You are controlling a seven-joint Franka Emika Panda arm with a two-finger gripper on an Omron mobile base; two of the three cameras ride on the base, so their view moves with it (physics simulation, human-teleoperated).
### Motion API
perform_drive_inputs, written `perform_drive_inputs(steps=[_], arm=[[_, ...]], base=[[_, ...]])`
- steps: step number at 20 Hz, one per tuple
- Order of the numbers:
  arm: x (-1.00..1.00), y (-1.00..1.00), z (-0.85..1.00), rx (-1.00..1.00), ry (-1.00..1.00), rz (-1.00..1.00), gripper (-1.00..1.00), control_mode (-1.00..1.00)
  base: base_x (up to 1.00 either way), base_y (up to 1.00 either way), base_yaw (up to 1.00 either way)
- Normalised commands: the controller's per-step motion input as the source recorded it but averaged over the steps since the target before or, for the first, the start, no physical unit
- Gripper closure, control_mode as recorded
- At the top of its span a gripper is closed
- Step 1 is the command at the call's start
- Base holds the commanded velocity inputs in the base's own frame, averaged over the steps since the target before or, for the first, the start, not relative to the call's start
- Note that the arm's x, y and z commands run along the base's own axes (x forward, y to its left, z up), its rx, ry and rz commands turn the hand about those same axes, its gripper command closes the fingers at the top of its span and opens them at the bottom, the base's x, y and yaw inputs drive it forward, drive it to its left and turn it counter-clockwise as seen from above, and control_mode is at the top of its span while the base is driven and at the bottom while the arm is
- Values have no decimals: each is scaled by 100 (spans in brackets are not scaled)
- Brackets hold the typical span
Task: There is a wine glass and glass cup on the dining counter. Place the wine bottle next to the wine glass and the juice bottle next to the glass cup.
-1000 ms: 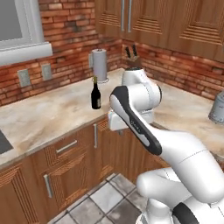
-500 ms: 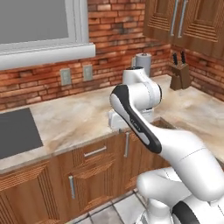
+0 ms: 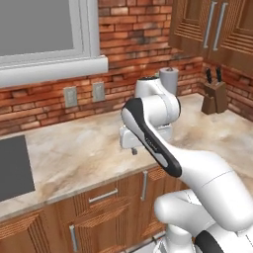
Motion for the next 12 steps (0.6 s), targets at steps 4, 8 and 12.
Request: perform_drive_inputs(steps=[4, 8, 12], arm=[[0, 0, 0, 0, 0, 0, -100, 100], [0, 0, 0, 0, 0, 0, -100, 100], [0, 0, 0, 0, 0, 0, -100, 100]], base=[[62, -26, 5], [61, -18, 15], [47, -14, 13]])
